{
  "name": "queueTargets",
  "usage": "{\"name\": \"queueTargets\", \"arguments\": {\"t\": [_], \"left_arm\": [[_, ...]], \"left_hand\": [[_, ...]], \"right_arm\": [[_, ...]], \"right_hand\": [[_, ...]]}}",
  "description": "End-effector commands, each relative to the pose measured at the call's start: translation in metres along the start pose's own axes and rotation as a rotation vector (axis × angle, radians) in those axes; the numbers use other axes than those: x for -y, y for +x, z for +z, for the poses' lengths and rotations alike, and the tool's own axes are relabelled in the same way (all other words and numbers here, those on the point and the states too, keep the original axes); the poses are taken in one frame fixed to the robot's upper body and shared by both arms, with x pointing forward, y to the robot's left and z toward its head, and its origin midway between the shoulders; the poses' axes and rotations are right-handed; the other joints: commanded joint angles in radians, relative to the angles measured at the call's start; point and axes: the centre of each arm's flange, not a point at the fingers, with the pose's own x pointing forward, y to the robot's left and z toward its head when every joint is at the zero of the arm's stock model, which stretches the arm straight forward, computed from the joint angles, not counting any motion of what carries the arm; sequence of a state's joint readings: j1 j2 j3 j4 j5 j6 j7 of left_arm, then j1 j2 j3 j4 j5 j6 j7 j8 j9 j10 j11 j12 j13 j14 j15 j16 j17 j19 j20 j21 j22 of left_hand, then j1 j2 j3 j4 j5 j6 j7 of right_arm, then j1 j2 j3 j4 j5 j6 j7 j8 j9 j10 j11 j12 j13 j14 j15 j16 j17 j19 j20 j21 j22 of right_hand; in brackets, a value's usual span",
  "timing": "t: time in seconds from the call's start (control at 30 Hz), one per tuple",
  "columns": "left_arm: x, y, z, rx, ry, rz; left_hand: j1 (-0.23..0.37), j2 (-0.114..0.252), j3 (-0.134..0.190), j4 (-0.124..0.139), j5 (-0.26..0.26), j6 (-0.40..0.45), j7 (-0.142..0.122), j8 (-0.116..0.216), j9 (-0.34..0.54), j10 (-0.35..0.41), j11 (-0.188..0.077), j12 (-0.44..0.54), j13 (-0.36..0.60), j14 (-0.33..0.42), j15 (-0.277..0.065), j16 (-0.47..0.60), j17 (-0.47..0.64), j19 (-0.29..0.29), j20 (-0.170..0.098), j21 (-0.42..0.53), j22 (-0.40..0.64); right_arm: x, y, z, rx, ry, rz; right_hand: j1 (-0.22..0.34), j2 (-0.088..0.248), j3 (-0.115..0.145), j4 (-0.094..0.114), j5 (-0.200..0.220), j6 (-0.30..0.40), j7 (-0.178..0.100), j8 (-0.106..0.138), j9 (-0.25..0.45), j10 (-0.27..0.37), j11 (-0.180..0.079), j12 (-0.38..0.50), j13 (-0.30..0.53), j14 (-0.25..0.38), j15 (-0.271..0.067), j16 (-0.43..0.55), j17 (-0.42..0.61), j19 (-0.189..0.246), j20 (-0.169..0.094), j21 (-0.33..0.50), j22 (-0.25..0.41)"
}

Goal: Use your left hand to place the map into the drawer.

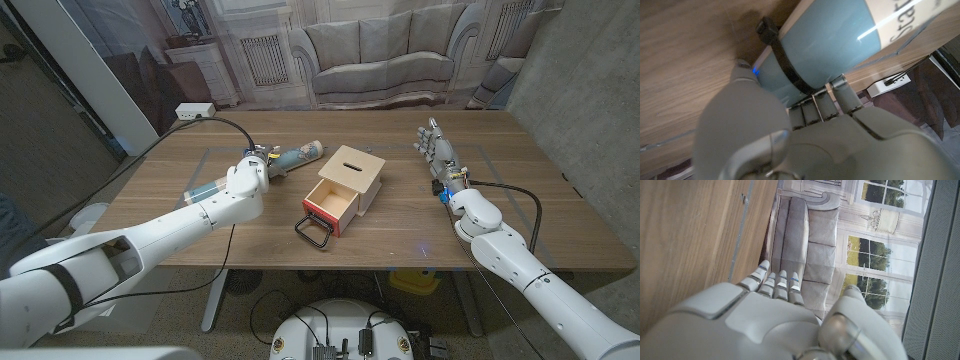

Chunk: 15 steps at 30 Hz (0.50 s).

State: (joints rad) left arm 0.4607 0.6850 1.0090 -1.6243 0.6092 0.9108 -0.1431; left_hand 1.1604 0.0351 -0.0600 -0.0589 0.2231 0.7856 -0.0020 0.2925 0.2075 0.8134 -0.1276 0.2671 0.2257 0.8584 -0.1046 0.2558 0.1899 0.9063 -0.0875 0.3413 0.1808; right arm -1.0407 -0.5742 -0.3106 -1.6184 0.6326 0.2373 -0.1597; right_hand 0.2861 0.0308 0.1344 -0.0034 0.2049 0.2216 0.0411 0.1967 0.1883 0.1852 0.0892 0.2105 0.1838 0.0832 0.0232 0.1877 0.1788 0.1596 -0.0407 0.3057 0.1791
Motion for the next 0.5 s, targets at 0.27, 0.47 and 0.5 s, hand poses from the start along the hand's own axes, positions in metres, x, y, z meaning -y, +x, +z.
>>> {"name": "queueTargets", "arguments": {"t": [0.27,0.47,0.5], "left_arm": [[-0.0101,-0.0019,-0.0040,-0.005,-0.033,0.037],[-0.0147,-0.0035,-0.0051,0.001,-0.048,0.047],[-0.0158,-0.0041,-0.0055,0.009,-0.055,0.051]], "left_hand": [[0.165,0.126,0.105,-0.080,-0.015,0.052,-0.005,0.015,0.007,0.056,-0.008,0.012,0.007,0.067,-0.104,0.001,-0.001,0.050,-0.013,0.018,-0.001],[0.169,0.128,0.114,-0.075,-0.021,0.037,-0.007,0.005,0.008,0.040,-0.001,-0.001,0.011,0.044,-0.089,-0.020,-0.001,0.026,-0.003,0.007,-0.001],[0.169,0.127,0.115,-0.074,-0.022,0.037,-0.006,0.004,0.009,0.037,-0.001,-0.003,0.012,0.037,-0.089,-0.024,0.000,0.025,-0.003,0.007,-0.001]], "right_arm": [[-0.0028,0.0017,0.0013,0.004,-0.002,0.005],[-0.0041,0.0020,0.0011,0.006,0.002,0.003],[-0.0042,0.0021,0.0010,0.006,0.006,0.001]], "right_hand": [[0.001,0.002,0.001,-0.006,-0.005,0.003,0.002,-0.003,0.001,-0.001,0.000,-0.002,0.002,-0.004,0.004,-0.002,0.004,0.011,-0.010,-0.008,0.002],[0.002,0.003,0.000,-0.006,-0.005,0.004,0.002,-0.003,0.001,0.000,0.000,-0.002,0.002,-0.003,0.004,-0.002,0.004,0.012,-0.010,-0.009,0.002],[0.002,0.003,0.000,-0.006,-0.005,0.004,0.002,-0.003,0.001,0.000,0.000,-0.002,0.002,-0.004,0.003,-0.002,0.004,0.012,-0.010,-0.009,0.002]]}}
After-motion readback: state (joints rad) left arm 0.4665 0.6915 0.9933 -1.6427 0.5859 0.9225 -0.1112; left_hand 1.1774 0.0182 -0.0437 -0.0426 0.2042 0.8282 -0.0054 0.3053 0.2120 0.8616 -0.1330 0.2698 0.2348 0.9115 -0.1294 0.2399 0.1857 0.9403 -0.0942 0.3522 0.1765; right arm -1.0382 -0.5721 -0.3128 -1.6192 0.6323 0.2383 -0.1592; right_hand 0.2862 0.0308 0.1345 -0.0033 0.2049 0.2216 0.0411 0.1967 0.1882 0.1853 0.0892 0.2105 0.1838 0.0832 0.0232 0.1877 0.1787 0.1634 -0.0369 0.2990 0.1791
